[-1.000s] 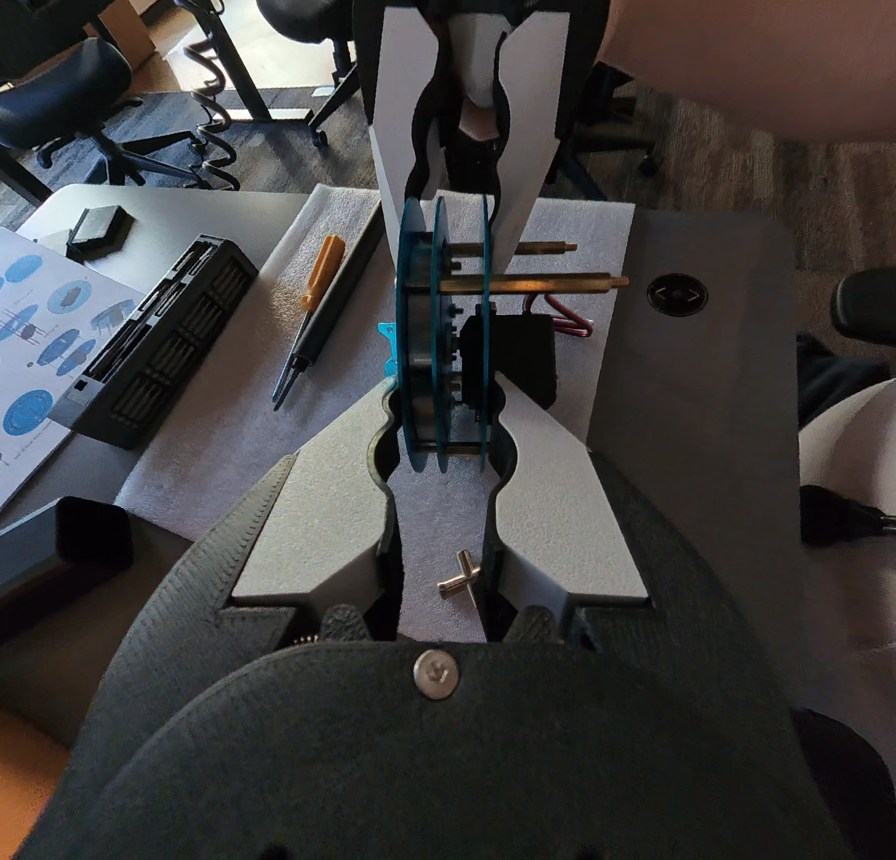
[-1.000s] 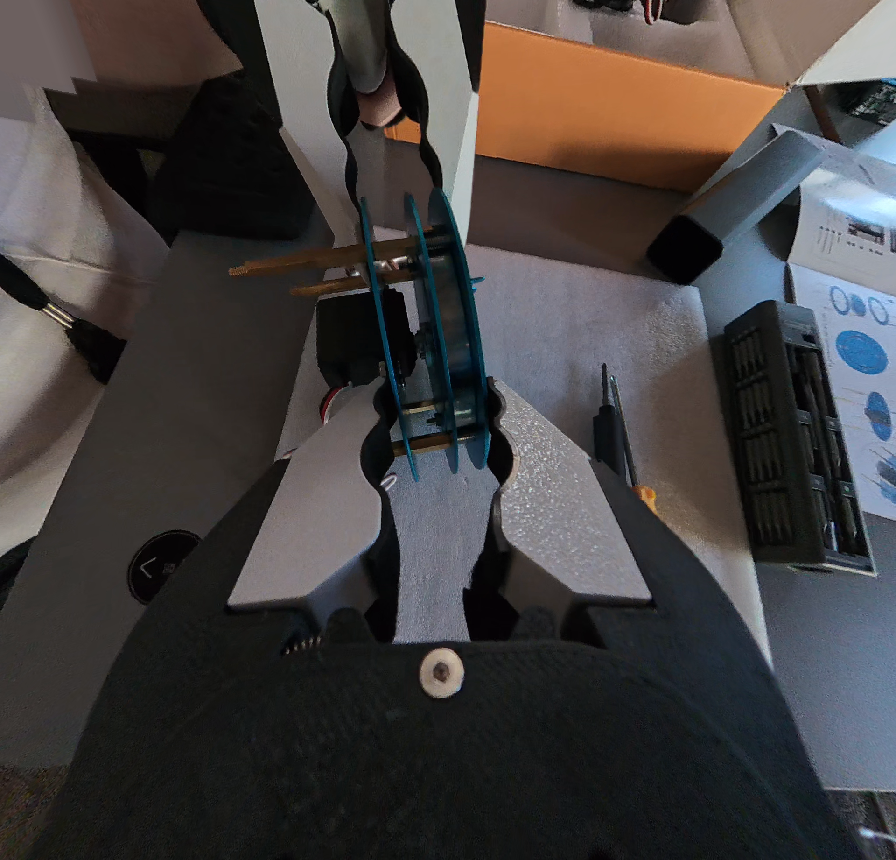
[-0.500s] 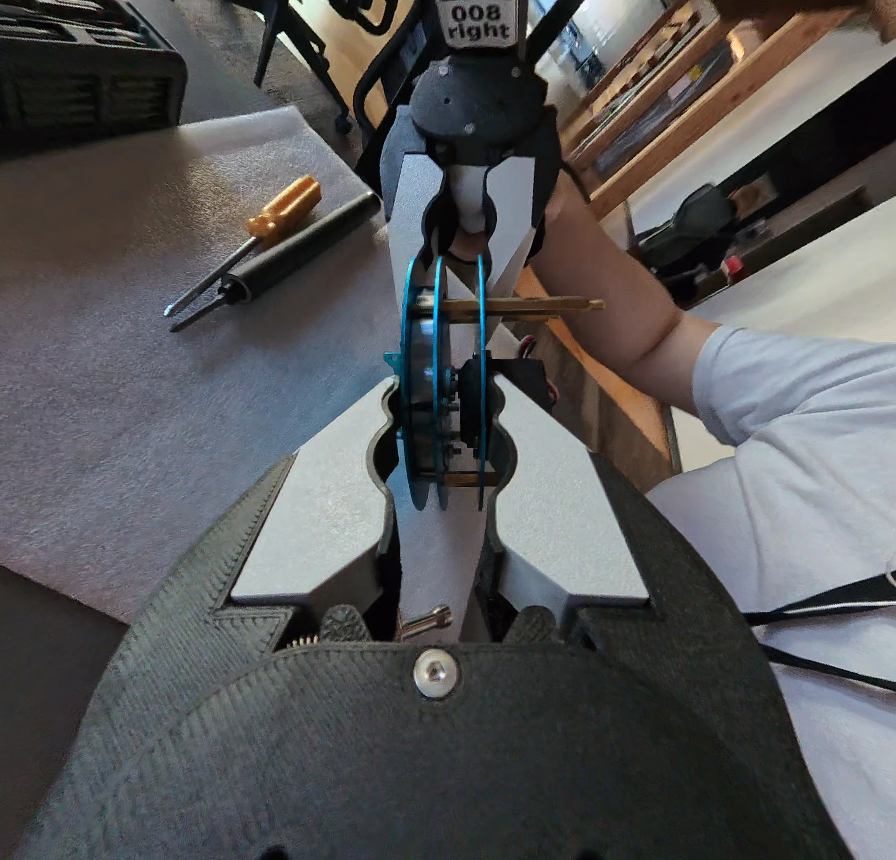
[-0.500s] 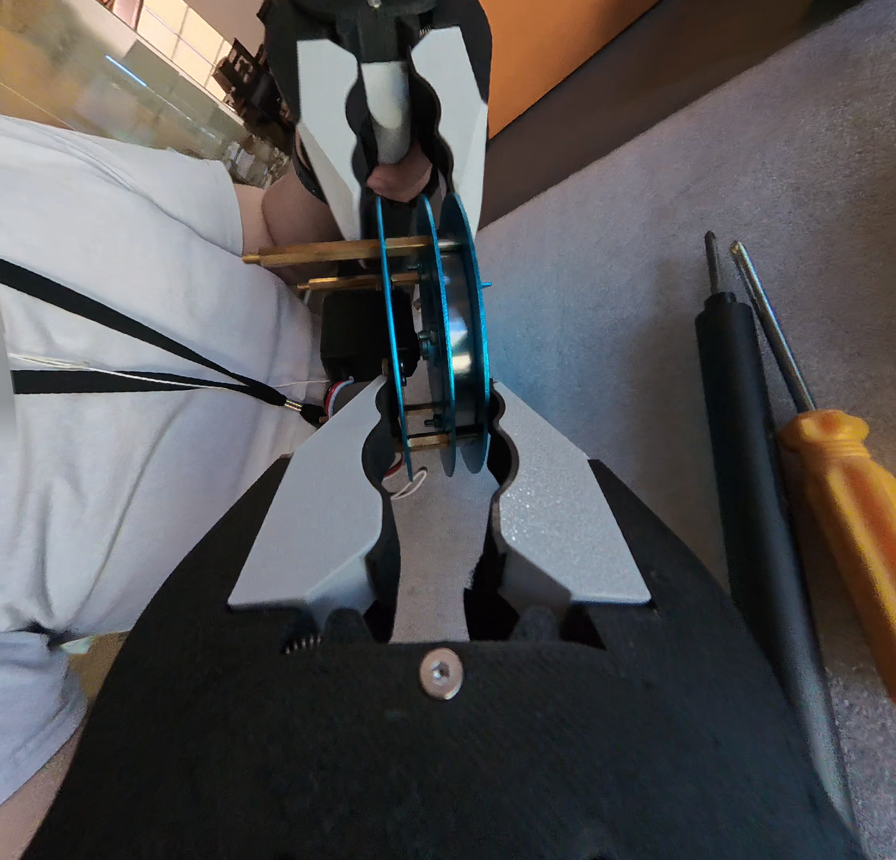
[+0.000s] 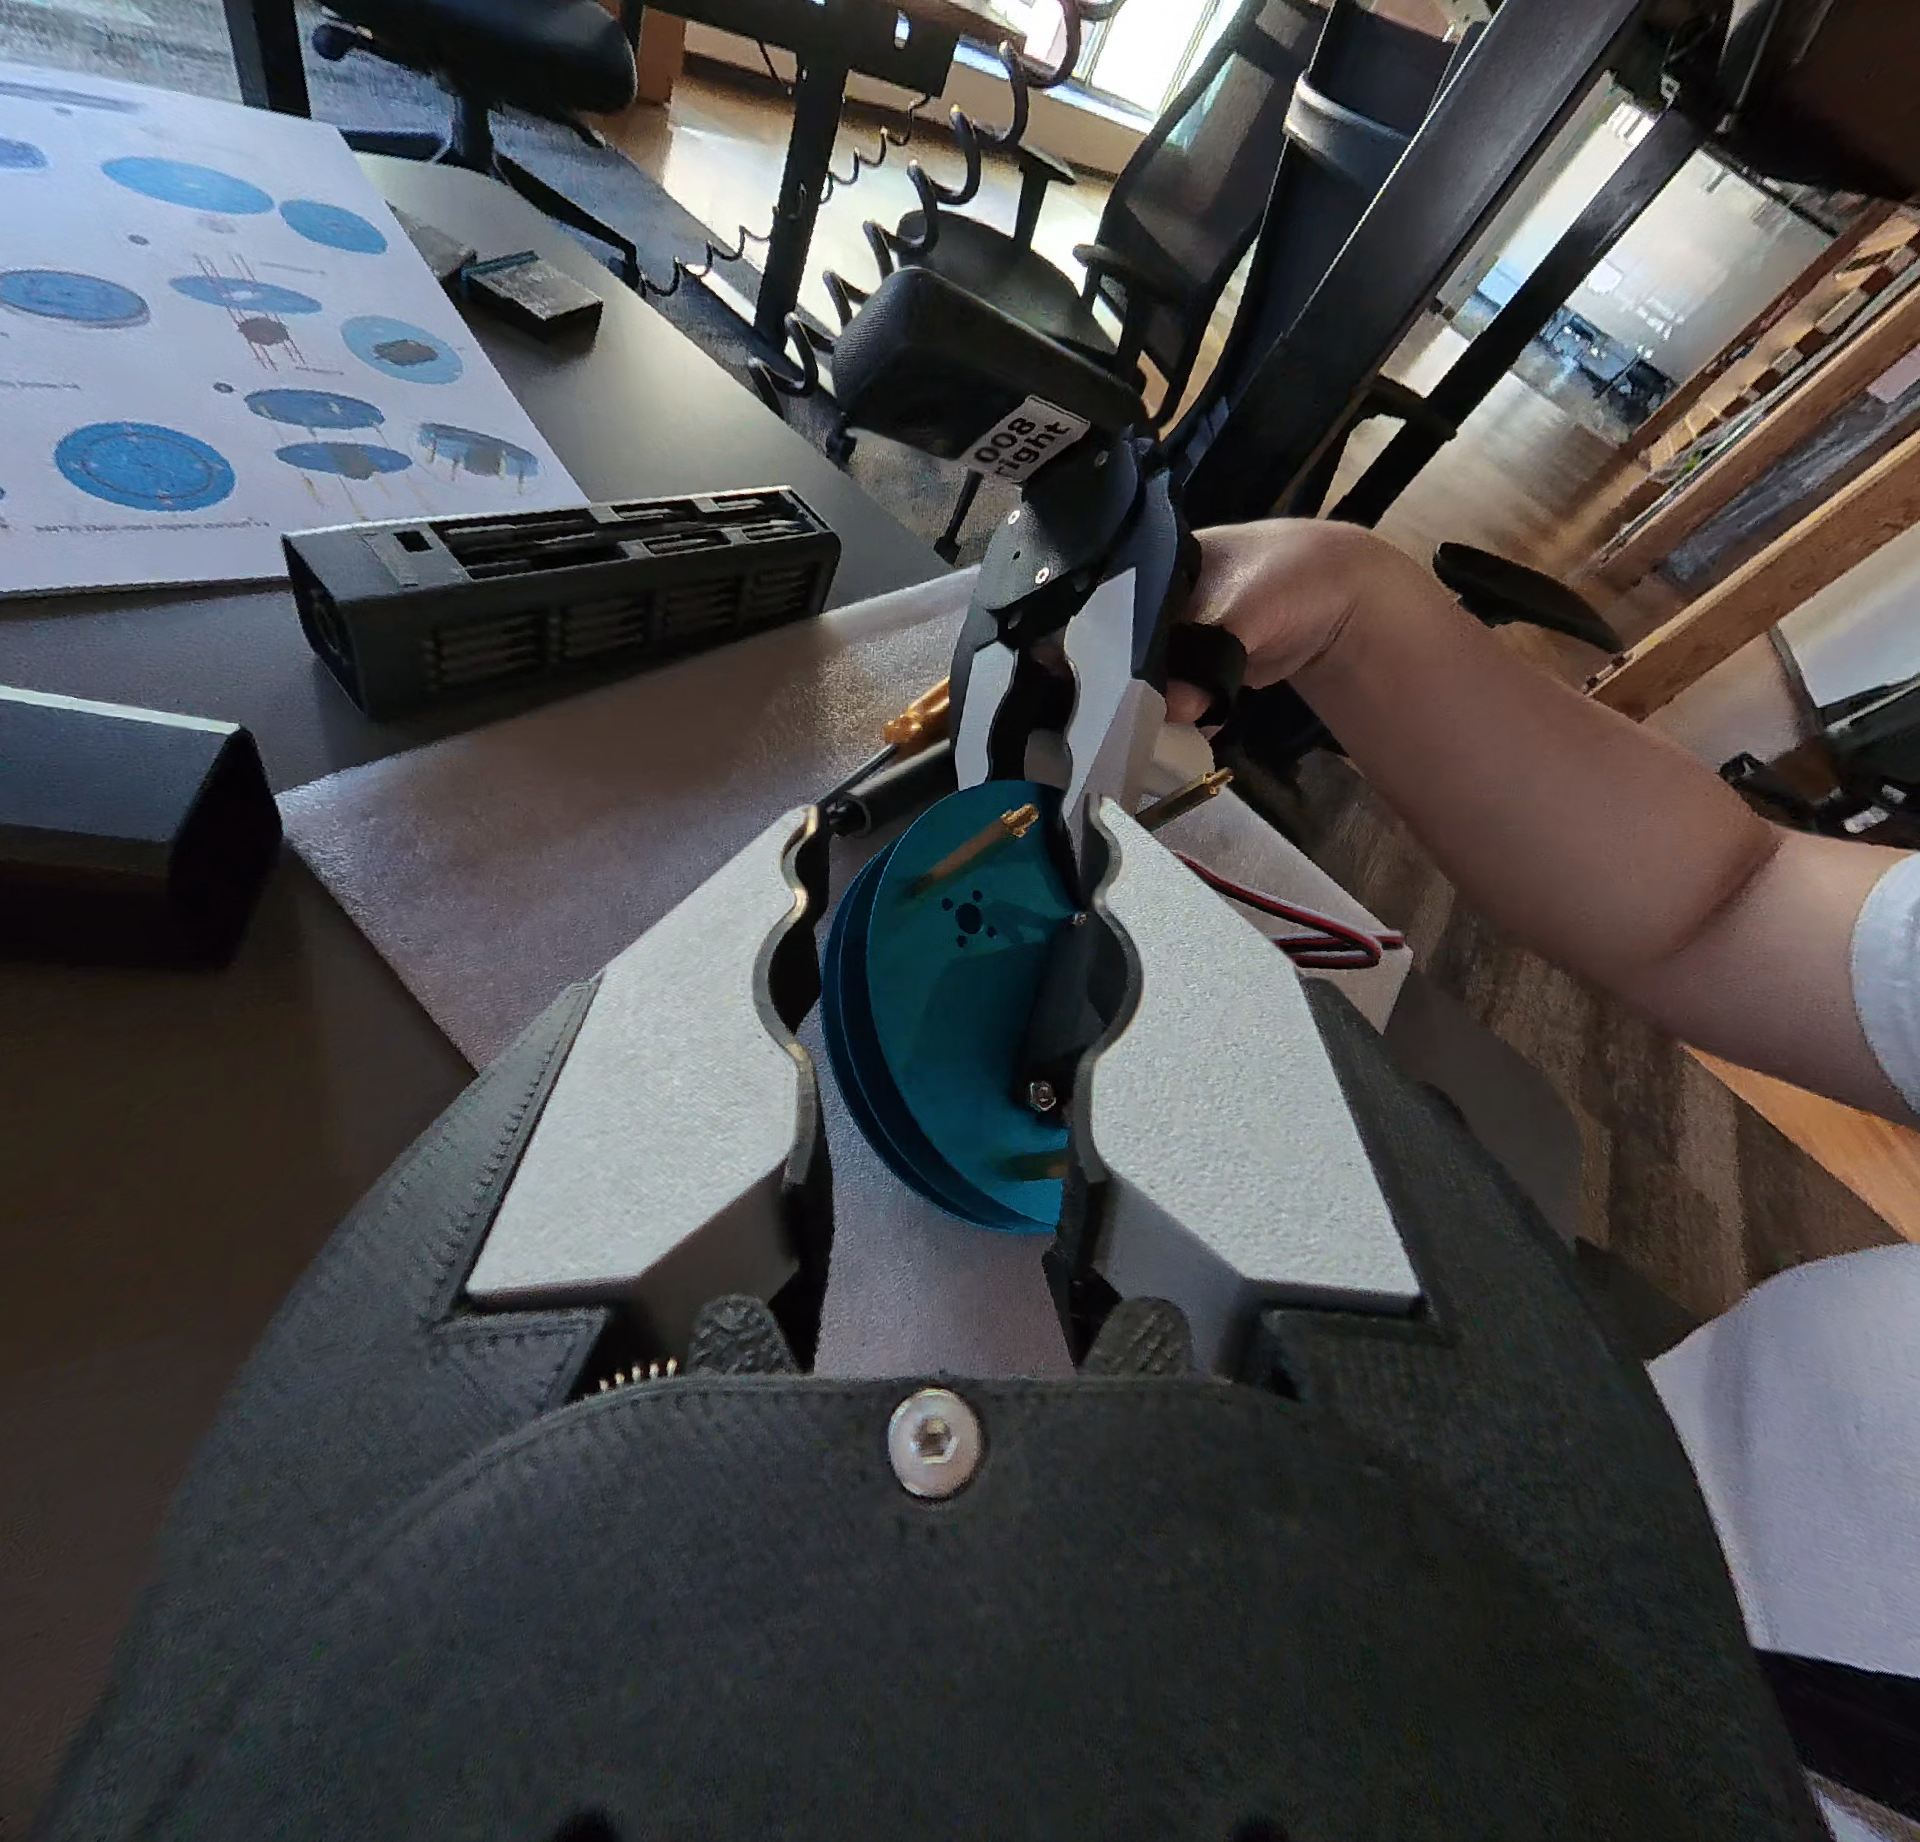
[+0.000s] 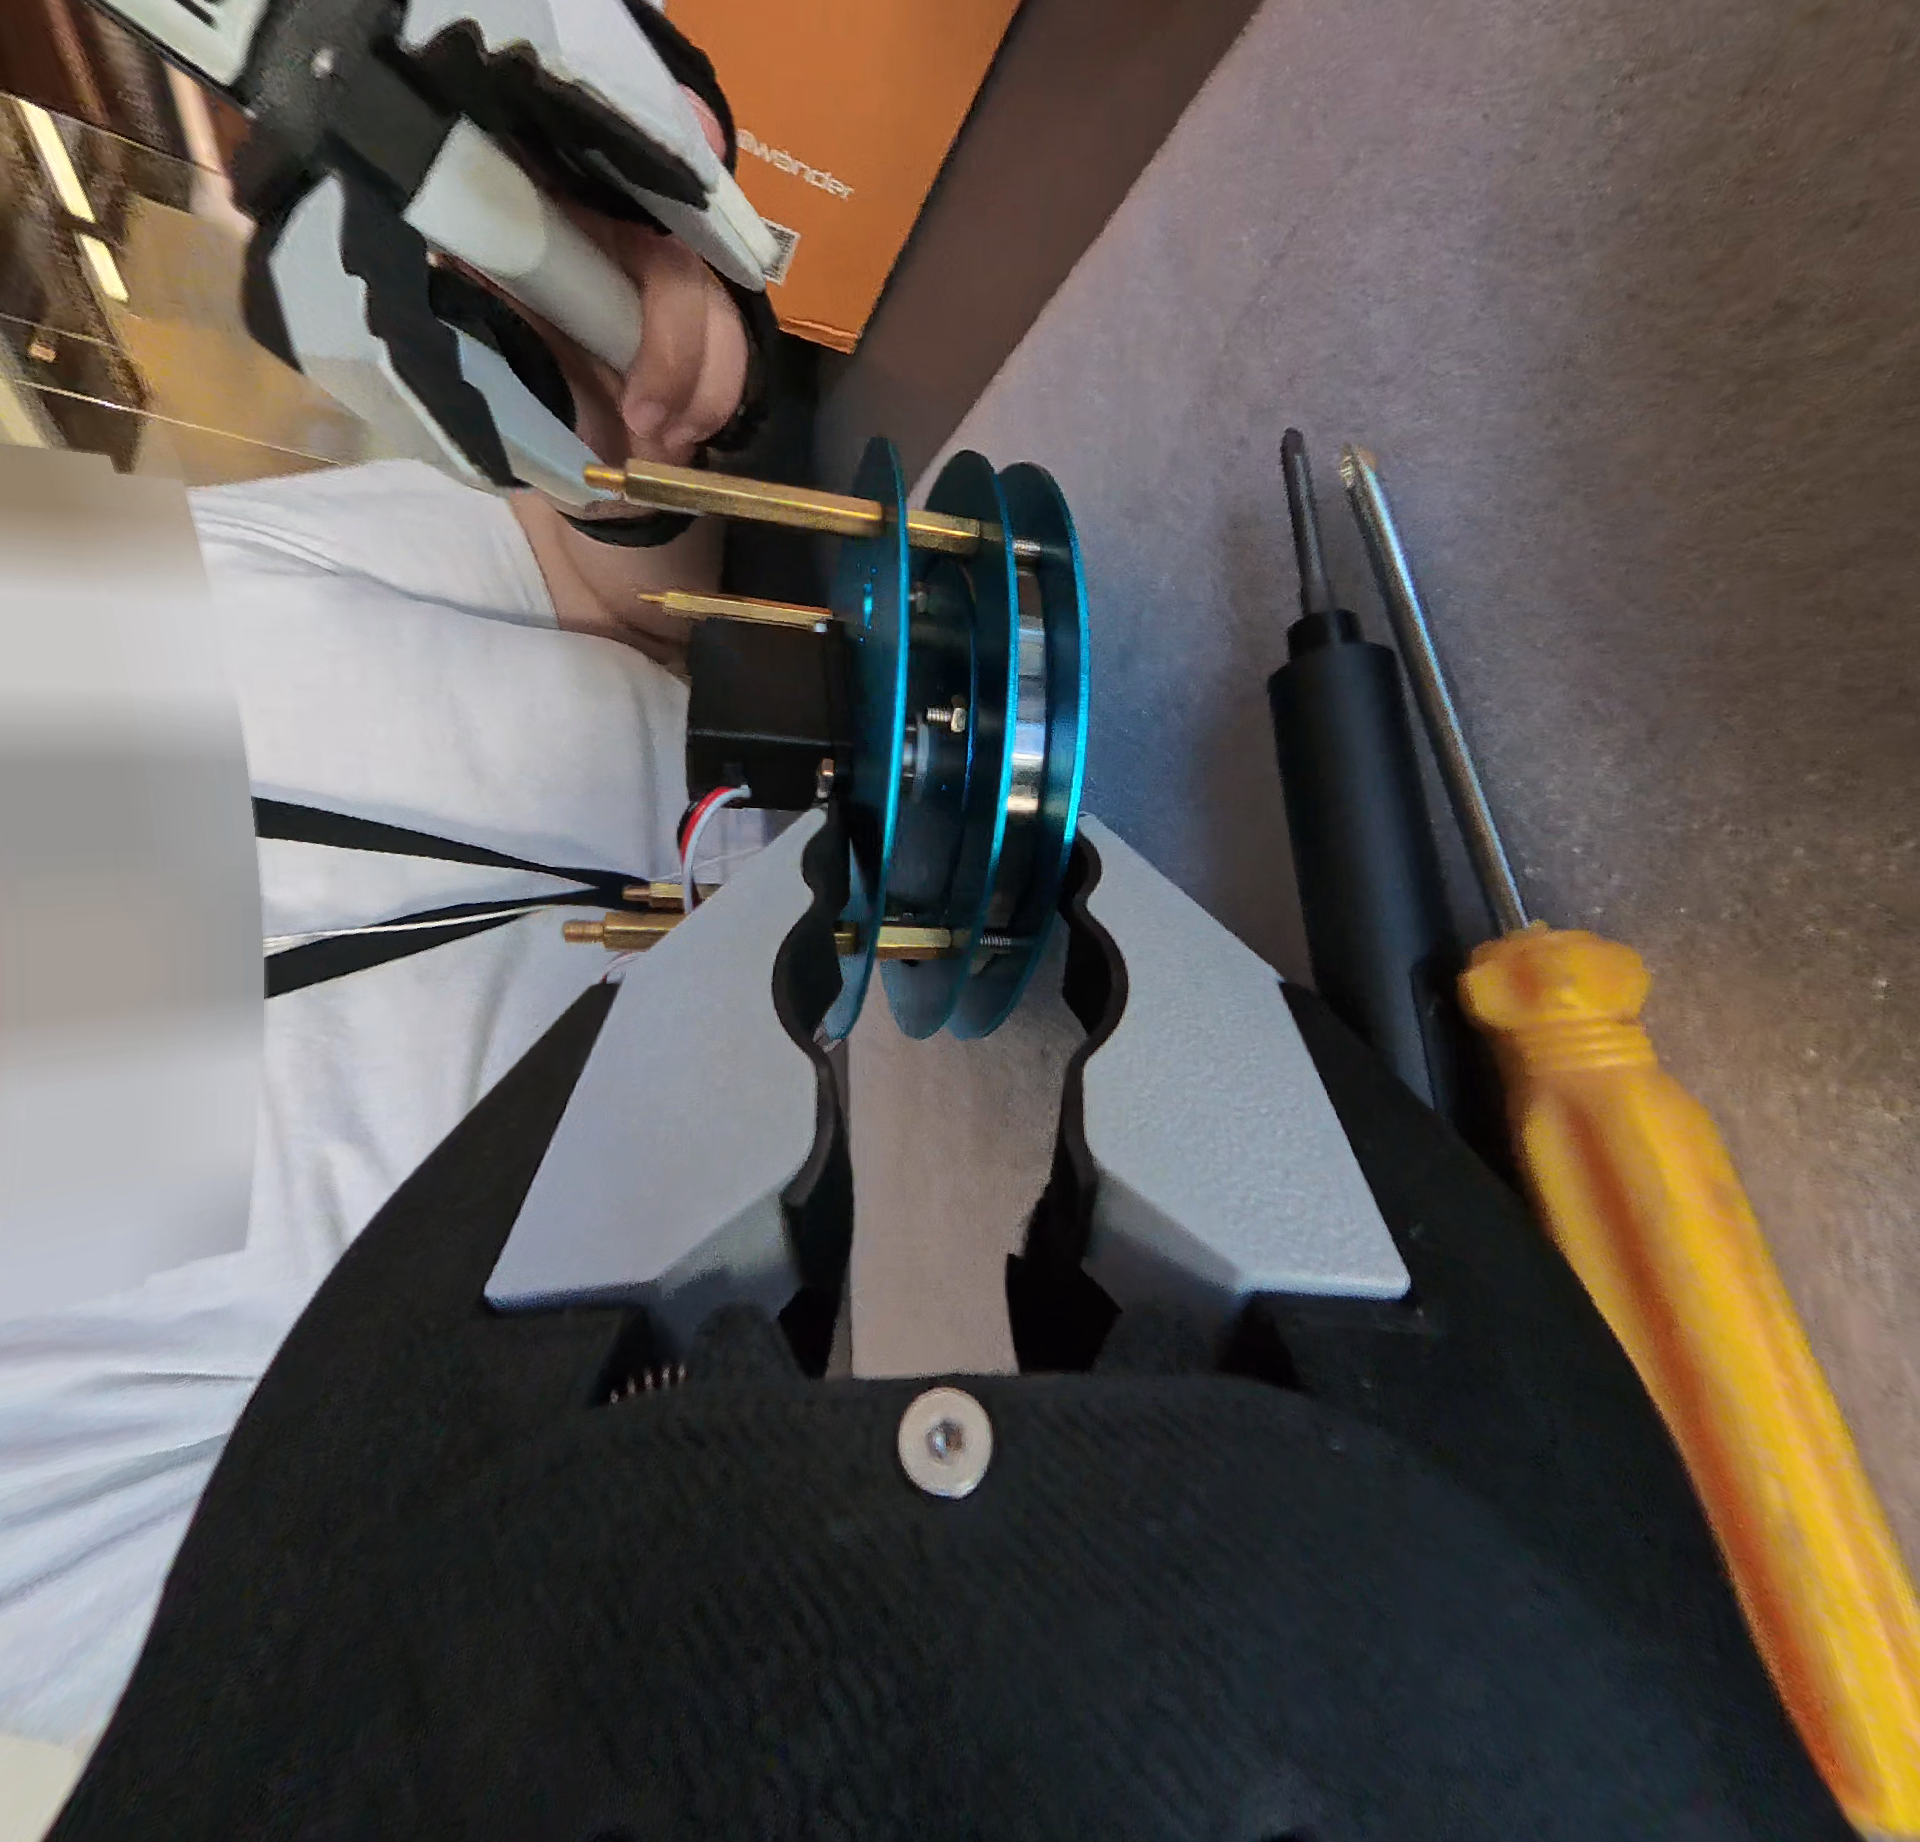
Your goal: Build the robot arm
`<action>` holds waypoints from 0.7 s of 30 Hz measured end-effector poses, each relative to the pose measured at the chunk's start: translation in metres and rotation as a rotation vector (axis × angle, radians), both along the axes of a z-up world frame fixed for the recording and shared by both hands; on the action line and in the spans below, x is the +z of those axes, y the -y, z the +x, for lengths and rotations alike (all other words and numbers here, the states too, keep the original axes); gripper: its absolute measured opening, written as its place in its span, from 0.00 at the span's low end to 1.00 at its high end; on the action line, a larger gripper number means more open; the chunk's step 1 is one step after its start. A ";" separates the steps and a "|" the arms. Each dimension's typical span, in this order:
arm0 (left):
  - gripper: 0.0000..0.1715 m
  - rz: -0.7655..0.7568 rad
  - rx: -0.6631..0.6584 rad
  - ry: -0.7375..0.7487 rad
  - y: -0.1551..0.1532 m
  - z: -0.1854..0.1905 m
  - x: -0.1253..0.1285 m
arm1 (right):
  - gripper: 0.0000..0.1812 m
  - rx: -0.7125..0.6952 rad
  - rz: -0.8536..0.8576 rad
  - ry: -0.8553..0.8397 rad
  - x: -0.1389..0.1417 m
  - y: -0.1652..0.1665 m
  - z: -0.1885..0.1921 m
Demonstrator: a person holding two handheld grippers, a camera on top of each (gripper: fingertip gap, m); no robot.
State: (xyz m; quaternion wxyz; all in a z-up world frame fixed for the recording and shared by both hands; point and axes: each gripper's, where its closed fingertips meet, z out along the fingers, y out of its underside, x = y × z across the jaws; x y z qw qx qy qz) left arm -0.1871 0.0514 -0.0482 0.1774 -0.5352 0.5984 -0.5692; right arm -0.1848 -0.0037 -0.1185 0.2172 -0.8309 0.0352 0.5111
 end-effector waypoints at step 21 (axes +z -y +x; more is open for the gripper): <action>0.24 -0.010 0.055 -0.006 -0.010 -0.008 -0.013 | 0.20 -1.314 0.952 0.760 0.127 0.043 0.052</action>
